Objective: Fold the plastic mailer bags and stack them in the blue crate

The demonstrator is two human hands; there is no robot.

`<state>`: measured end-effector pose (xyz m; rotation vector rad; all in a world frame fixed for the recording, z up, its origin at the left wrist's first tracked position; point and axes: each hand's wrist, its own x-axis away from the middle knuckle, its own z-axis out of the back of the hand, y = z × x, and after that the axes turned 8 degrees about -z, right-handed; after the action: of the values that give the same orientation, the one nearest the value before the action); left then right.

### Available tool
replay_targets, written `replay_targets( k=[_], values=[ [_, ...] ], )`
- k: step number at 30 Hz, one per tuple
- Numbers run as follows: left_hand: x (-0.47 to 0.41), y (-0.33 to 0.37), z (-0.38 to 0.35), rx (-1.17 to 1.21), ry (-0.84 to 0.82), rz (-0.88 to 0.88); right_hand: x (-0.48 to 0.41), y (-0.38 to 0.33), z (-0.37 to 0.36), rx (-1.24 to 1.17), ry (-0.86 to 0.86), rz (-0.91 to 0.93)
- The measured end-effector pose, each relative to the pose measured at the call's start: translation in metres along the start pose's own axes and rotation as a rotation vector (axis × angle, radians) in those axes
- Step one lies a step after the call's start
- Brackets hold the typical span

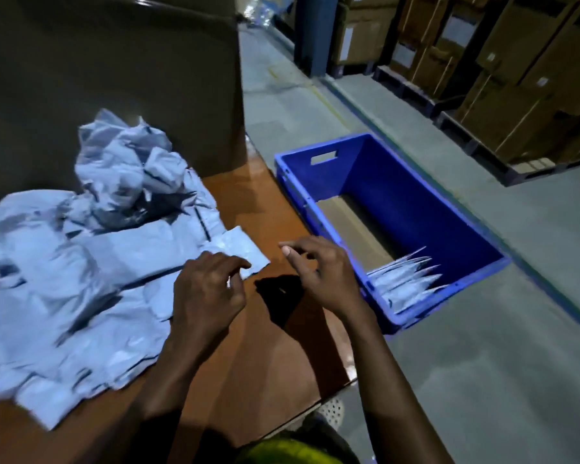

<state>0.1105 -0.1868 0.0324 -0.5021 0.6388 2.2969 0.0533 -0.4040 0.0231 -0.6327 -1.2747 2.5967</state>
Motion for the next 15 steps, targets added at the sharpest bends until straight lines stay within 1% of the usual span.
replay_targets(
  k=[1,3,5,7,9,12,15],
  values=[
    [0.014,-0.015,0.006,-0.049,-0.026,0.053,0.003,-0.006,-0.019,0.028,-0.037,0.019],
    [0.035,-0.043,0.012,-0.136,-0.141,0.138,0.007,-0.013,-0.057,0.102,-0.127,0.041],
    [0.05,-0.063,0.008,-0.197,-0.262,0.183,0.012,-0.014,-0.093,0.19,-0.194,-0.013],
    [0.058,-0.074,0.001,-0.215,-0.363,0.187,0.021,-0.012,-0.122,0.339,-0.162,-0.112],
    [0.062,-0.08,-0.004,-0.21,-0.411,0.186,0.031,-0.011,-0.139,0.483,-0.075,-0.138],
    [0.062,-0.083,-0.004,-0.23,-0.416,0.176,0.037,-0.01,-0.149,0.515,0.011,-0.148],
    [0.059,-0.085,-0.001,-0.245,-0.397,0.156,0.032,-0.009,-0.147,0.523,0.027,-0.105]
  ],
)
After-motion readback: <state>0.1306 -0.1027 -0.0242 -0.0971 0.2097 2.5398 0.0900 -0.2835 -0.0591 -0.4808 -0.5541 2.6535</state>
